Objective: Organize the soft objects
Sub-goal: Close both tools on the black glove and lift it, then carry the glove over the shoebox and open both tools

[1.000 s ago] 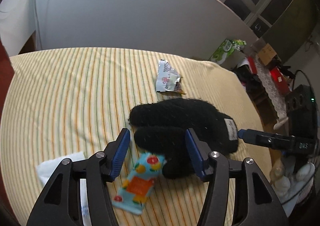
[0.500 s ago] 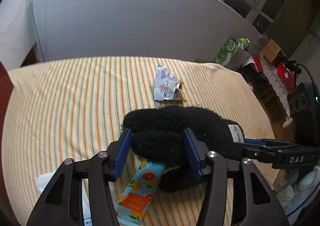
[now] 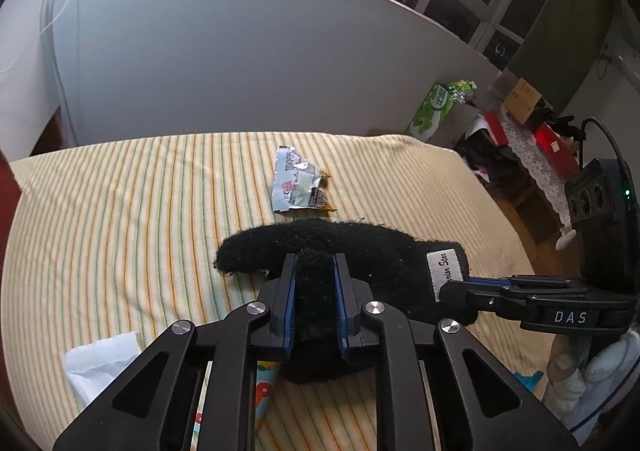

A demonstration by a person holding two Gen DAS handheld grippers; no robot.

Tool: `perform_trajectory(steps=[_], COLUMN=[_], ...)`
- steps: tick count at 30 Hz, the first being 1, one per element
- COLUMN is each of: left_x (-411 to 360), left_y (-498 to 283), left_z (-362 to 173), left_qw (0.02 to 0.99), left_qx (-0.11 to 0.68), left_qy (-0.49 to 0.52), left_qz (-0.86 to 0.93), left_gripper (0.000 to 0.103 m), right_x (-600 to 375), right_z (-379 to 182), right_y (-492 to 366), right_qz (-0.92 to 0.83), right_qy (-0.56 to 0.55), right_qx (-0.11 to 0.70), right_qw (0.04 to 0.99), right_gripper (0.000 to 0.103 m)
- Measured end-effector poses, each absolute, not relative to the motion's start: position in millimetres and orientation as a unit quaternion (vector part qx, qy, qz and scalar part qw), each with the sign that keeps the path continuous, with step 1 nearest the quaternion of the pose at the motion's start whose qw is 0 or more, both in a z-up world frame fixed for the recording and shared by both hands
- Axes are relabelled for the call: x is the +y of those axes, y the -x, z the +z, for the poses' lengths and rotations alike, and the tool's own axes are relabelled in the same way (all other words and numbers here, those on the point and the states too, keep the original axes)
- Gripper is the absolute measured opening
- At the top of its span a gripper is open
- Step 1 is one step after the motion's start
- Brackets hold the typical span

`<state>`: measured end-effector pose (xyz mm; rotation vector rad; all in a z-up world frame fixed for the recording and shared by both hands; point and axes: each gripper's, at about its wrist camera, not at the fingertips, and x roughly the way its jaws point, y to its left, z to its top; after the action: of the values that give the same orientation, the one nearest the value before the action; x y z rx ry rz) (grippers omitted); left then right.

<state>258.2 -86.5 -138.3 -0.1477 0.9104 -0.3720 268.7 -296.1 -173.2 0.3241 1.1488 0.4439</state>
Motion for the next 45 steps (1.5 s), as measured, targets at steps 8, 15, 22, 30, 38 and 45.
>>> perform_trajectory(steps=[8, 15, 22, 30, 38, 45], left_x=[-78.1, -67.9, -25.1, 53.5, 138.0, 179.3], left_y=[-243.4, -223.4, -203.1, -179.3, -148.3, -128.1], left_z=[-106.9, -71.0, -34.8, -3.2, -3.2, -17.1], left_qw=[0.888, 0.904, 0.924, 0.949, 0.959, 0.958], left_qx=[0.404, 0.363, 0.322, 0.279, 0.254, 0.248], left_qy=[0.087, 0.090, 0.093, 0.103, 0.128, 0.133], left_qz=[-0.203, -0.208, -0.182, -0.108, -0.015, 0.053], left_gripper=[0.014, 0.014, 0.014, 0.014, 0.014, 0.014], right_x=[-301.2, -287.3, -238.4, -135.6, -14.7, 75.3], right_z=[-131.8, -79.4, -35.4, -4.0, -0.8, -18.4], right_y=[-245.8, -228.7, -226.4, -239.7, -256.4, -261.0], right_qz=[0.217, 0.241, 0.290, 0.359, 0.428, 0.464], right_qy=[-0.140, -0.124, -0.105, -0.066, -0.025, 0.014], right_qx=[0.490, 0.446, 0.412, 0.388, 0.396, 0.408], right_qw=[0.832, 0.853, 0.858, 0.846, 0.812, 0.786], right_gripper=[0.011, 0.011, 0.009, 0.008, 0.008, 0.008])
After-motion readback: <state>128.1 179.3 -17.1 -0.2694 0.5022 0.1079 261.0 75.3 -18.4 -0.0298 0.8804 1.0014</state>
